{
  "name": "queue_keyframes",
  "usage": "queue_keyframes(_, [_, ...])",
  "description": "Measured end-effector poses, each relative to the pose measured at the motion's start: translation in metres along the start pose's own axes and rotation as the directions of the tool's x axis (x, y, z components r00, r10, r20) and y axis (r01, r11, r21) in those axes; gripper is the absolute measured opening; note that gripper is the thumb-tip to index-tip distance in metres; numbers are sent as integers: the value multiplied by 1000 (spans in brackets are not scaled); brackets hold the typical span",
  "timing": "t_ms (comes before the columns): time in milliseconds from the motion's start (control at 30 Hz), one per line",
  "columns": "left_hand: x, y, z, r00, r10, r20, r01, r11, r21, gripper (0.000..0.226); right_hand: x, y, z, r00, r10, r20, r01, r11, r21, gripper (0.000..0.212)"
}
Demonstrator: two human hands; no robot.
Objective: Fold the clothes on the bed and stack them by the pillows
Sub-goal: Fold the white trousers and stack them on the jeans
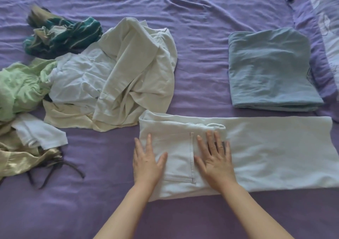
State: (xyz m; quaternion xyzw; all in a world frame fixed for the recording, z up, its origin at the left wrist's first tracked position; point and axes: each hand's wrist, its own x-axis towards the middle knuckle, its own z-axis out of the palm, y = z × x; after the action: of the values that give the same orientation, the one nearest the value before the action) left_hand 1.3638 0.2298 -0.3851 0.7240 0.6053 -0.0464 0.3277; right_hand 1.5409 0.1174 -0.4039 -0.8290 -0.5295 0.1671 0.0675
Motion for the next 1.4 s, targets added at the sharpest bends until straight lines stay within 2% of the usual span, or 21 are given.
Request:
queue_keyframes(100, [0, 0, 1, 1000, 8, 27, -8, 1000, 12, 80, -1, 1, -6, 976, 166, -139, -133, 966, 221, 59])
queue_keyframes(133, [0, 0, 1, 999, 8, 38, -9, 999, 32, 80, -1, 0, -6, 963, 235, -135, -193, 945, 265, 60])
queue_keyframes(200, [0, 2, 3, 998, 9, 55, -14, 996, 88, 78, 2, -5, -4, 948, 304, -97, -269, 925, 267, 62])
queue_keyframes(300, [-1, 5, 10, 1000, -7, 29, 1, 980, 199, 75, 4, -10, -7, 941, 320, -112, -286, 926, 246, 62])
queue_keyframes(333, [-2, 7, 12, 1000, 23, 6, -24, 965, 260, 72, 4, -8, -9, 942, 313, -123, -274, 927, 257, 62])
queue_keyframes(400, [-8, 16, 17, 983, 185, -2, -172, 921, 349, 66, 2, -4, -13, 938, 320, -133, -268, 913, 309, 66])
queue_keyframes(500, [-20, 47, 23, 898, 432, 79, -430, 828, 359, 58, 0, -2, -19, 900, 428, -82, -349, 821, 452, 77])
queue_keyframes(600, [-28, 68, 32, 880, 456, 134, -469, 787, 401, 57, -3, -6, -27, 912, 397, -103, -295, 808, 509, 71])
queue_keyframes(700, [-31, 76, 42, 890, 443, 110, -448, 803, 394, 58, -4, -3, -34, 915, 350, -199, -226, 855, 466, 61])
queue_keyframes(867, [-32, 85, 51, 897, 418, 147, -439, 800, 409, 59, -6, 10, -32, 916, 364, -168, -263, 862, 433, 60])
queue_keyframes(967, [-29, 79, 55, 892, 425, 152, -446, 774, 449, 59, -6, 11, -26, 903, 367, -224, -264, 884, 385, 59])
queue_keyframes(1033, [-27, 72, 56, 879, 436, 191, -472, 743, 474, 61, -6, 12, -19, 886, 354, -299, -301, 930, 208, 61])
queue_keyframes(1100, [-25, 67, 56, 866, 446, 224, -497, 725, 476, 62, -4, 11, -15, 912, 232, -339, -242, 970, 12, 54])
queue_keyframes(1133, [-23, 66, 55, 864, 445, 236, -502, 724, 473, 61, -3, 9, -12, 933, 146, -328, -167, 985, -37, 50])
queue_keyframes(1200, [-20, 65, 53, 853, 461, 246, -522, 719, 459, 61, -2, 6, -7, 980, 60, -192, -68, 997, -34, 54])
queue_keyframes(1300, [-19, 52, 45, 834, 487, 258, -550, 702, 452, 60, 0, 12, 3, 995, 89, 47, -87, 995, -47, 62])
queue_keyframes(1400, [-20, 28, 35, 899, 391, 196, -437, 788, 434, 66, 2, 12, 2, 991, 107, 80, -94, 984, -152, 65])
